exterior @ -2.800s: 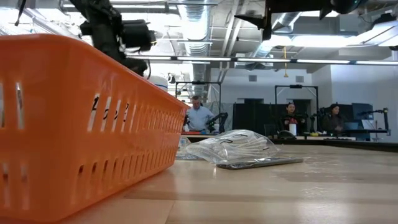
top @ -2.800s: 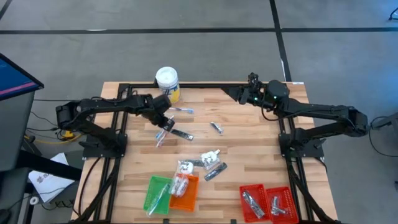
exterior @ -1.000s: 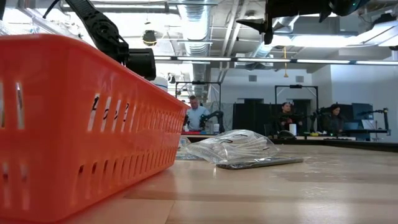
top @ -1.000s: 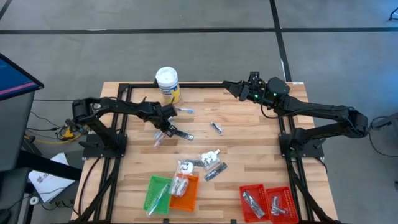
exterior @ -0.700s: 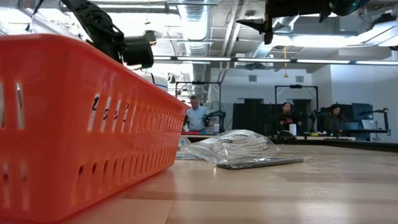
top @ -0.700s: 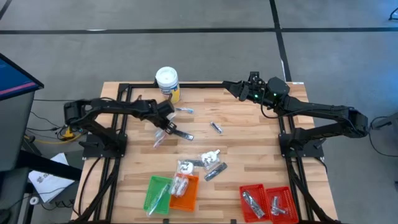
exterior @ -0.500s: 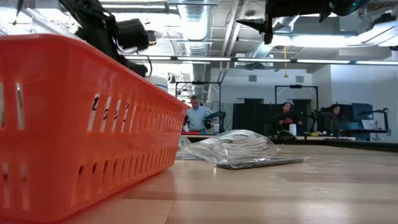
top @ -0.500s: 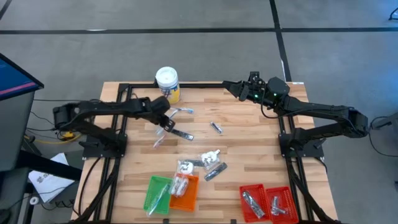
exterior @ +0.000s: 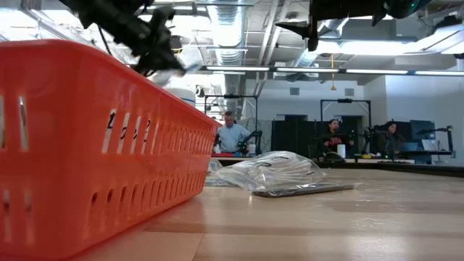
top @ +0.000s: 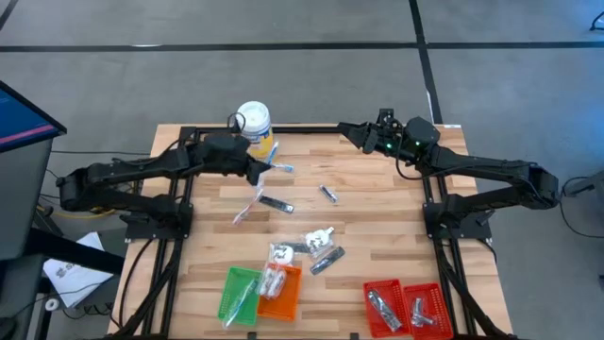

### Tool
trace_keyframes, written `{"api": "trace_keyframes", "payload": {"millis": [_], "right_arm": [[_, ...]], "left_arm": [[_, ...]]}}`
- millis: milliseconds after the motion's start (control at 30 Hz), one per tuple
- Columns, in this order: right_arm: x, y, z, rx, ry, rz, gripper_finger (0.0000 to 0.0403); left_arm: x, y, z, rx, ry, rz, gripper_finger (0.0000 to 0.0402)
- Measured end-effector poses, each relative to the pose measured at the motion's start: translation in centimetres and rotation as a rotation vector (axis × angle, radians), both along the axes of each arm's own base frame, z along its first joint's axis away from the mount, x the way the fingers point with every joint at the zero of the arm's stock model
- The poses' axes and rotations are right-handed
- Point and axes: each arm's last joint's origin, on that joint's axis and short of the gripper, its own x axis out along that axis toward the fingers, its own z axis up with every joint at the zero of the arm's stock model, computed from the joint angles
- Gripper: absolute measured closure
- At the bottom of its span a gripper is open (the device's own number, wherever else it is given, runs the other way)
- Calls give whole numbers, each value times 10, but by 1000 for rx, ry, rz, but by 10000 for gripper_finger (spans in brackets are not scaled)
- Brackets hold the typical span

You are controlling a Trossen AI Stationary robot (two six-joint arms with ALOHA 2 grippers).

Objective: Pick & Place Travel size toiletries
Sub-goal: Put the blue toothbrush into the green basket

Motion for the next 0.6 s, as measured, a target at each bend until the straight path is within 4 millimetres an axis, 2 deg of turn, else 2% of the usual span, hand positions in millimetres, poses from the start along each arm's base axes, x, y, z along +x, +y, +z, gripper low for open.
{"api": "trace_keyframes", "payload": {"millis": [167,333,467,600], "right_arm": [[0,0,0,1,-2,2,143],[1,3,0,2,-4,11,143],[2,7,3,-13,-25,29,143],[7,13,2,-37,-38,55,143]], "left_arm": [[10,2,19,-15,-235,-8,387],[12,6,35,4,-403,2,387],[11,12,44,10,-506,24,387],[17,18,53,3,-532,-5,387]]}}
